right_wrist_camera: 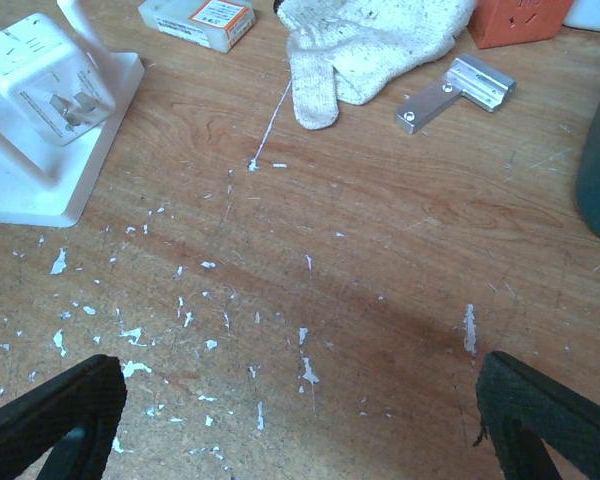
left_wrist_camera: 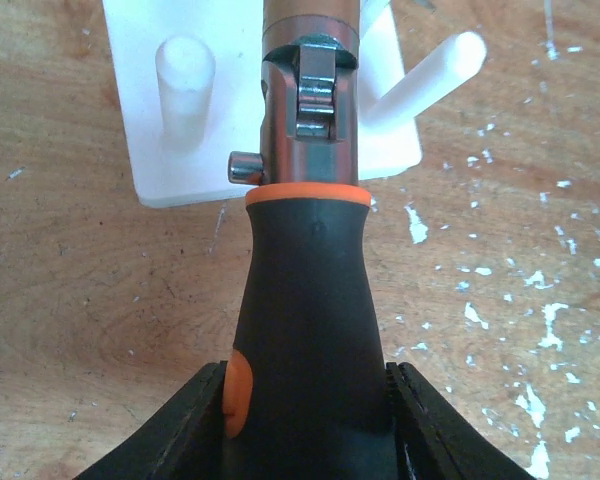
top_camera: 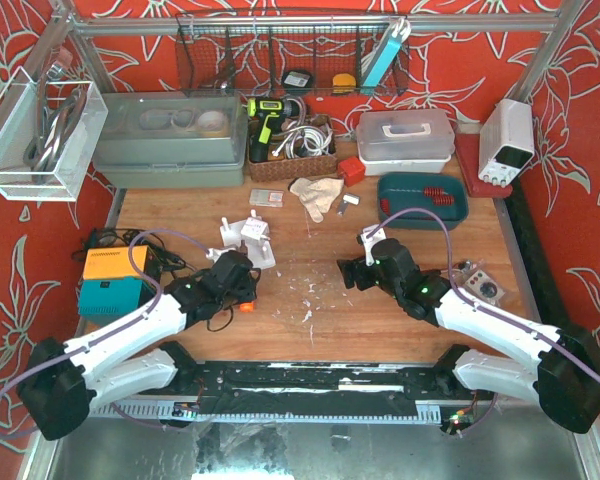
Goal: Install the large spring
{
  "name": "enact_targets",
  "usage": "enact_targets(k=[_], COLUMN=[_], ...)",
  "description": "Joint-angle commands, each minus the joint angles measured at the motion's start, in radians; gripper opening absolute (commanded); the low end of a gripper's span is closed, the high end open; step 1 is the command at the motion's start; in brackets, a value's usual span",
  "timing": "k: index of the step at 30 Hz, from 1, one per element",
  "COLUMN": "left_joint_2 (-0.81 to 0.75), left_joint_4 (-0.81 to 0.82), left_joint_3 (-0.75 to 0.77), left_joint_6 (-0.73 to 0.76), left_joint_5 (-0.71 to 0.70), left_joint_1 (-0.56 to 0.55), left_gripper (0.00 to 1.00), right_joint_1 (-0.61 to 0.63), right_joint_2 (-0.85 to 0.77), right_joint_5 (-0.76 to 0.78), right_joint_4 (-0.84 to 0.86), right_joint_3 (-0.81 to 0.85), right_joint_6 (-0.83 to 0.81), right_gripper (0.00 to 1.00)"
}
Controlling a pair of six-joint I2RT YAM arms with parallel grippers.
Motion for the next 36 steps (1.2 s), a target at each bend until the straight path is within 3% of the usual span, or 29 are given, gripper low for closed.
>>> enact_targets(k=[1,7,13,18,22,30,36], left_joint_2=[-0.079,-0.205,-0.220,-0.042,0.074,0.372,0.640], left_joint_4=[-0.013,0.025,0.210,0.360,0.584,0.853,0.867], left_joint_3=[0.013,0.015,0.026,0.120,0.141,0.261,0.430], left_joint_6=[0.025,0.055,0.250,0.480,0.580,0.912,1.241], left_joint_5=[-0.005,0.007,0.019,0.084,0.178,0.215,0.222], left_joint_1=[-0.005,-0.005,-0.005,-0.004,-0.005,-0.005,0.021], left_gripper=[0.00,0.00,0.00,0.00,0.00,0.00,0.00], right_joint_1=[0.004,0.005,0.005,0.007,0.007,0.007,0.006], right_joint_2=[-0.009,-0.008,-0.034,-0.073,-0.124,-0.279,-0.364], right_joint_5=[0.031,0.032,0.031,0.039,0.007,-0.036,0.015], right_joint_4=[-0.001,0.001,0.012,0.028,0.039,0.141,0.135], right_joint_3=[-0.012,-0.013,-0.027,-0.046,-0.056,-0.137,-0.166], right_joint_6=[-0.007,-0.005,-0.005,-0.005,-0.004,0.011,0.000], right_gripper=[0.96,0.96,0.95,0.95,0.98,0.99,0.99])
